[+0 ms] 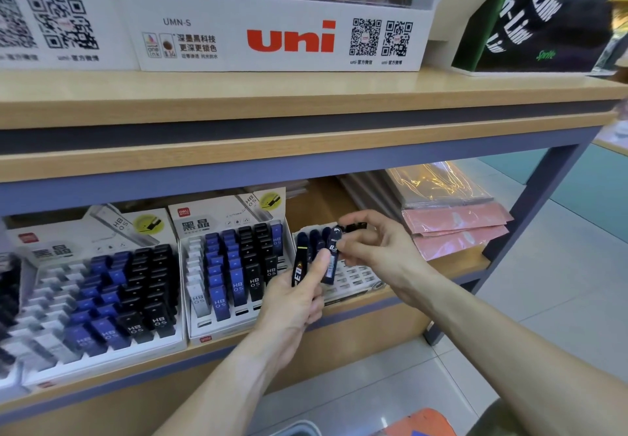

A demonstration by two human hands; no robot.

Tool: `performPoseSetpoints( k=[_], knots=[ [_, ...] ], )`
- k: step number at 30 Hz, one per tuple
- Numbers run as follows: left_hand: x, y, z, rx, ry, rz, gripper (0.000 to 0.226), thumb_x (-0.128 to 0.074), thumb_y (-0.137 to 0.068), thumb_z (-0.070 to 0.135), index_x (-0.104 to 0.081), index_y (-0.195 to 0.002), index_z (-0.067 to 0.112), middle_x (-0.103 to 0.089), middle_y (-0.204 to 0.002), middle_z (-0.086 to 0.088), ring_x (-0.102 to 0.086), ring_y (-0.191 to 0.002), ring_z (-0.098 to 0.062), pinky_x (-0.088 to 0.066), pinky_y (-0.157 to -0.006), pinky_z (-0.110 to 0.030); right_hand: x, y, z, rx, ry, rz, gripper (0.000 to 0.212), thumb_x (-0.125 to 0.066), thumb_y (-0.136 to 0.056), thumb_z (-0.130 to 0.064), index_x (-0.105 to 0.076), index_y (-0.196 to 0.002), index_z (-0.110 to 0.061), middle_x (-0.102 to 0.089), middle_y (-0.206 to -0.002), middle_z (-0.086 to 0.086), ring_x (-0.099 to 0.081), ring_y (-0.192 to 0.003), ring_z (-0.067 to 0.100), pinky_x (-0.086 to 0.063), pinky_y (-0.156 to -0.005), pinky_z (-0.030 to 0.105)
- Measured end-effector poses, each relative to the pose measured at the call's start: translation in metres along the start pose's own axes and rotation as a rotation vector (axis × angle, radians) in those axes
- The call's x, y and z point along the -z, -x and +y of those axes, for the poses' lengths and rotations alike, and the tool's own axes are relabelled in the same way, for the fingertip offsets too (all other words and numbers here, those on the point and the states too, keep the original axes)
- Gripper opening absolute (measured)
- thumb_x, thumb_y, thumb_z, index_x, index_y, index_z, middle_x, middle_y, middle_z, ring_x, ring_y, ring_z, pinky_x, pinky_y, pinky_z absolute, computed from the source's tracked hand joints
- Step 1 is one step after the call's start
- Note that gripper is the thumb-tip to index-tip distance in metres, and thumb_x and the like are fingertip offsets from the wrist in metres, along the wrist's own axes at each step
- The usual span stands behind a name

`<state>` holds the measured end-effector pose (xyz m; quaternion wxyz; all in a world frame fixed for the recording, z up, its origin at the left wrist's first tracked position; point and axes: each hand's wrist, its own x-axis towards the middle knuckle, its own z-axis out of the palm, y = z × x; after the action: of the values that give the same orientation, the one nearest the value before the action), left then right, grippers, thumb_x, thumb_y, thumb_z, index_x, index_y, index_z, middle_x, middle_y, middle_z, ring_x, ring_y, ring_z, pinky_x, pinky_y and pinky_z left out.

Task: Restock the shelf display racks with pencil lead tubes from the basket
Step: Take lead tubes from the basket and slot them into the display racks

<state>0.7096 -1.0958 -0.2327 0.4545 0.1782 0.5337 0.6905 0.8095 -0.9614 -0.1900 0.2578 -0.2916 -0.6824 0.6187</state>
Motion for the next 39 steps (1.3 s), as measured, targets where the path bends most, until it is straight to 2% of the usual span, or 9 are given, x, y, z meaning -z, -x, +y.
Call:
performPoseSetpoints(
  k=[3, 9, 13, 21, 23, 26, 29, 32, 39],
  knots=[
    [0.001, -0.005, -0.005, -0.042, -0.046, -0.015, 0.039, -0.081, -0.079, 0.044, -0.070, -0.094, 0.010, -0.031, -0.060, 0.001, -0.019, -0.054, -0.014, -0.015, -0.053, -0.030, -0.001, -0.001, 0.003, -0.007, 0.010, 0.012, 0.025, -0.073, -0.089, 0.003, -0.067, -0.112, -0.006, -0.076, -0.090, 0.016, -0.069, -0.072, 0.018, -0.059, -0.074, 0.028],
    [0.001, -0.008, -0.008, -0.018, -0.097, 0.118, 0.028, -0.084, -0.082, 0.020, -0.074, -0.104, 0.006, -0.070, -0.080, -0.004, -0.044, -0.046, -0.005, -0.033, -0.049, -0.019, -0.002, 0.000, 0.004, -0.008, 0.067, 0.066, 0.022, -0.075, -0.087, -0.001, -0.068, -0.106, -0.011, -0.077, -0.086, 0.010, -0.073, -0.079, 0.019, -0.059, -0.073, 0.027],
    [0.002, -0.008, -0.008, -0.039, -0.091, 0.193, 0.028, -0.088, -0.078, 0.017, -0.075, -0.102, 0.017, -0.079, -0.094, 0.004, -0.071, -0.076, -0.006, -0.047, -0.070, -0.025, -0.006, 0.000, 0.004, 0.025, 0.154, 0.107, 0.027, -0.086, -0.080, -0.015, -0.069, -0.101, -0.014, -0.074, -0.089, 0.012, -0.073, -0.073, 0.021, -0.061, -0.071, 0.032],
    [0.001, -0.007, -0.008, -0.068, -0.171, 0.196, 0.019, -0.087, -0.079, 0.018, -0.077, -0.095, 0.018, -0.078, -0.083, 0.009, -0.072, -0.070, -0.003, -0.048, -0.075, -0.027, -0.006, -0.008, 0.009, 0.027, 0.290, 0.252, 0.030, -0.092, -0.070, -0.025, -0.068, -0.087, -0.027, -0.074, -0.078, 0.000, -0.074, -0.072, 0.020, -0.062, -0.077, 0.044],
    [0.002, -0.010, -0.010, -0.026, -0.162, 0.199, 0.019, -0.083, -0.084, 0.023, -0.078, -0.099, 0.012, -0.068, -0.068, 0.010, -0.054, -0.049, -0.009, -0.039, -0.058, -0.024, 0.003, -0.014, 0.006, 0.046, 0.319, 0.375, 0.030, -0.090, -0.072, -0.021, -0.066, -0.089, -0.027, -0.073, -0.077, -0.004, -0.073, -0.075, 0.017, -0.061, -0.075, 0.039],
    [0.003, -0.013, -0.012, 0.042, -0.110, 0.155, 0.023, -0.073, -0.091, 0.020, -0.073, -0.107, 0.003, -0.046, -0.053, 0.009, -0.028, -0.051, -0.013, -0.019, -0.051, -0.026, 0.018, -0.024, 0.007, 0.114, 0.415, 0.521, 0.028, -0.087, -0.076, -0.017, -0.065, -0.092, -0.024, -0.072, -0.081, -0.007, -0.069, -0.076, 0.008, -0.057, -0.072, 0.027],
    [0.001, -0.012, -0.010, 0.107, -0.083, 0.110, 0.021, -0.062, -0.094, 0.015, -0.073, -0.108, 0.003, -0.038, -0.055, 0.008, -0.031, -0.050, -0.013, -0.021, -0.053, -0.029, 0.023, -0.034, 0.017, 0.180, 0.504, 0.560, 0.025, -0.084, -0.079, -0.015, -0.065, -0.094, -0.021, -0.071, -0.082, -0.008, -0.069, -0.077, 0.007, -0.052, -0.067, 0.019],
    [0.001, -0.012, -0.012, 0.150, -0.040, 0.085, 0.028, -0.048, -0.099, 0.014, -0.071, -0.111, 0.003, -0.035, -0.059, 0.004, -0.035, -0.049, -0.013, -0.024, -0.051, -0.028, 0.024, -0.044, 0.031, 0.225, 0.615, 0.562, 0.021, -0.080, -0.082, -0.014, -0.064, -0.095, -0.019, -0.072, -0.083, -0.005, -0.069, -0.078, 0.013, -0.057, -0.073, 0.029],
    [0.001, -0.015, -0.021, 0.127, -0.125, 0.080, 0.023, -0.053, -0.105, 0.017, -0.059, -0.120, 0.001, -0.041, -0.068, 0.000, -0.045, -0.050, -0.014, -0.033, -0.047, -0.025, 0.024, -0.056, 0.053, 0.211, 0.810, 0.527, 0.015, -0.074, -0.085, -0.012, -0.063, -0.090, -0.020, -0.072, -0.080, 0.001, -0.068, -0.076, 0.025, -0.057, -0.072, 0.037]
  ],
)
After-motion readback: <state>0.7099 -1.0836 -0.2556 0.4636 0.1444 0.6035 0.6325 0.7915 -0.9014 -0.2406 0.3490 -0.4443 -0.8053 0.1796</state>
